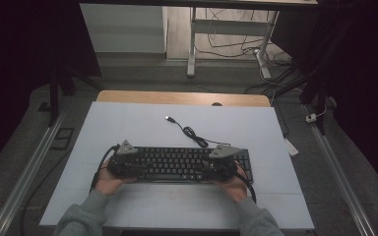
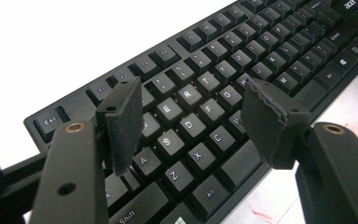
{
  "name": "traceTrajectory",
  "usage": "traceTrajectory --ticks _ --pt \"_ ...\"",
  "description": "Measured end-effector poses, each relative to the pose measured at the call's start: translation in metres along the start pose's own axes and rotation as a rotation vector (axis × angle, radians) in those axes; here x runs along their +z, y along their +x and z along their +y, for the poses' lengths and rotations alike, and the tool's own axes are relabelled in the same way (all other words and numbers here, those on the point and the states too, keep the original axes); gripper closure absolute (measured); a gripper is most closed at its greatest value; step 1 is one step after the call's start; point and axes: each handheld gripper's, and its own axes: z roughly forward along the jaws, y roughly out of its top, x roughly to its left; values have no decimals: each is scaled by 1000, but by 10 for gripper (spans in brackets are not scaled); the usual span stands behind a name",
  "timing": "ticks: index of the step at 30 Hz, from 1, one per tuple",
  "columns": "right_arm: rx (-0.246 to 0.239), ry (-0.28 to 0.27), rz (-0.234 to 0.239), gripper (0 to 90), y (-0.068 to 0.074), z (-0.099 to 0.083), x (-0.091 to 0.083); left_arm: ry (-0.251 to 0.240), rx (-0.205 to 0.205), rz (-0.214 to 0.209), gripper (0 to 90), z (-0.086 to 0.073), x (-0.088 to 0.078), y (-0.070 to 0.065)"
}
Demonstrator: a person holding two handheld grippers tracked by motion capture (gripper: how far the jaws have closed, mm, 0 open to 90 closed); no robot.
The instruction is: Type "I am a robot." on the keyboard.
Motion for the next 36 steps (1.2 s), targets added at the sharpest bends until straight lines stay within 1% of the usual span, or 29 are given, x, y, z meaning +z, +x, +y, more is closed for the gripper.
traceTrajectory --ticks 1,6,10,11,16,17,20,24,29,33,34,36 --pt "0 -4 3 513 1 1 2 1 -1 0 389 0 0 0" --pt "-9 11 7 540 3 6 9 7 3 1 388 0 1 0" --pt "-1 15 16 604 3 10 14 10 6 1 387 0 2 -1" --pt "-4 18 19 631 3 11 15 10 6 1 387 0 2 -1" --pt "6 26 44 801 2 14 22 14 11 1 386 -1 3 -1" --pt "0 35 45 834 3 15 23 16 12 1 385 -1 3 -1" --pt "-8 52 51 894 4 15 28 18 14 2 385 -1 3 -1" --pt "-17 63 56 895 5 19 33 17 13 3 385 -1 3 -1" --pt "-27 75 47 895 6 25 44 22 16 3 384 -1 4 -1" --pt "-27 83 45 895 5 29 53 22 16 3 382 -1 4 -2" --pt "-28 83 42 895 4 29 55 25 21 2 381 -1 4 -2" --pt "-22 86 36 895 4 31 56 25 19 3 381 -2 4 -2"
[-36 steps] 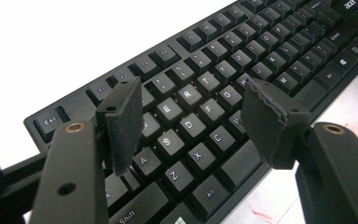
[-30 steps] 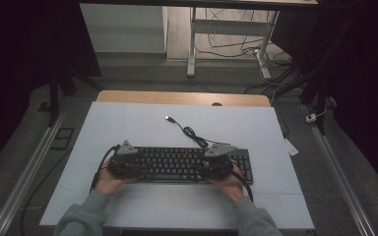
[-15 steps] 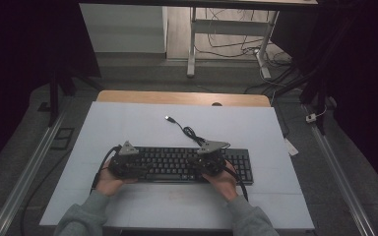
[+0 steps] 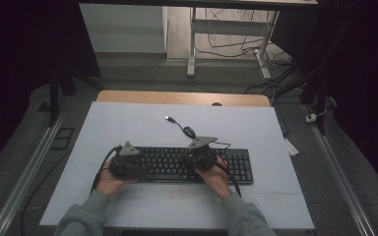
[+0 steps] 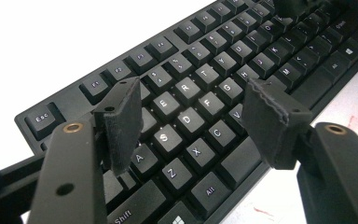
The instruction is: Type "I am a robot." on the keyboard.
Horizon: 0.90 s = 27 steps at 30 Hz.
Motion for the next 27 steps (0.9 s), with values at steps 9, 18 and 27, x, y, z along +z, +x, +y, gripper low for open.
traceTrajectory --ticks 9,18,27 --pt "-14 24 7 895 2 1 9 1 6 4 379 0 1 0" --pt "-11 40 4 897 4 -1 14 0 3 7 378 -1 1 0" --pt "-14 -23 -11 897 5 3 -1 -9 2 18 376 -2 0 1"
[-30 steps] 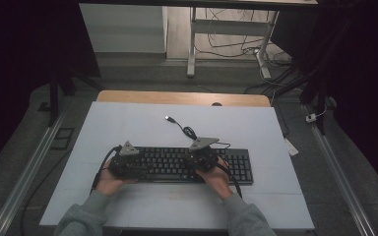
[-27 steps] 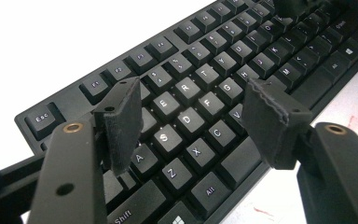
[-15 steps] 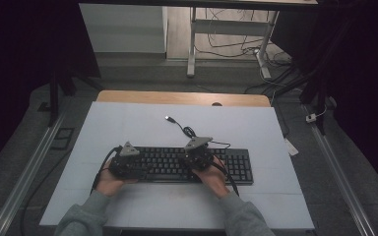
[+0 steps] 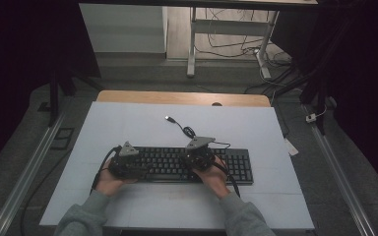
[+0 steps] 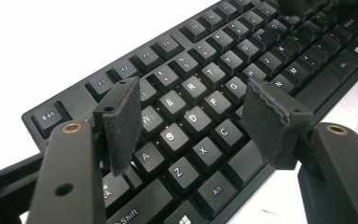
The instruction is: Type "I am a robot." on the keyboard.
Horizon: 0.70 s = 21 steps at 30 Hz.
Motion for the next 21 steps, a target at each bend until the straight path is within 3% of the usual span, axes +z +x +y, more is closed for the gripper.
traceTrajectory --ticks 9,16,21 --pt "29 -33 6 893 -3 -8 -19 -5 -5 8 375 -1 0 2" --pt "53 -73 -20 691 -8 -21 -40 -3 -3 10 372 -1 0 2" --pt "56 -84 -30 607 -11 -31 -53 -1 -4 12 370 -2 0 3"
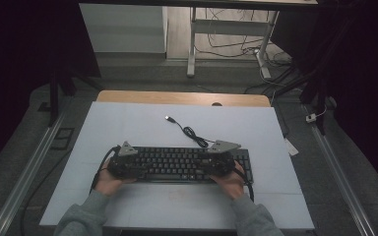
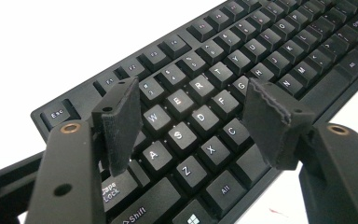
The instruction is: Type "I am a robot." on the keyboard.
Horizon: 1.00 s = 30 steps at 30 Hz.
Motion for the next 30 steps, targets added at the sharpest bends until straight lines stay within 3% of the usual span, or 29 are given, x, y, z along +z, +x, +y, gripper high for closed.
traceTrajectory --ticks 11,30 --pt "-2 7 -12 552 -4 -11 -14 -13 -8 1 370 0 -1 2" --pt "-15 23 -10 542 -3 -12 -10 -25 -10 11 368 0 -1 1"
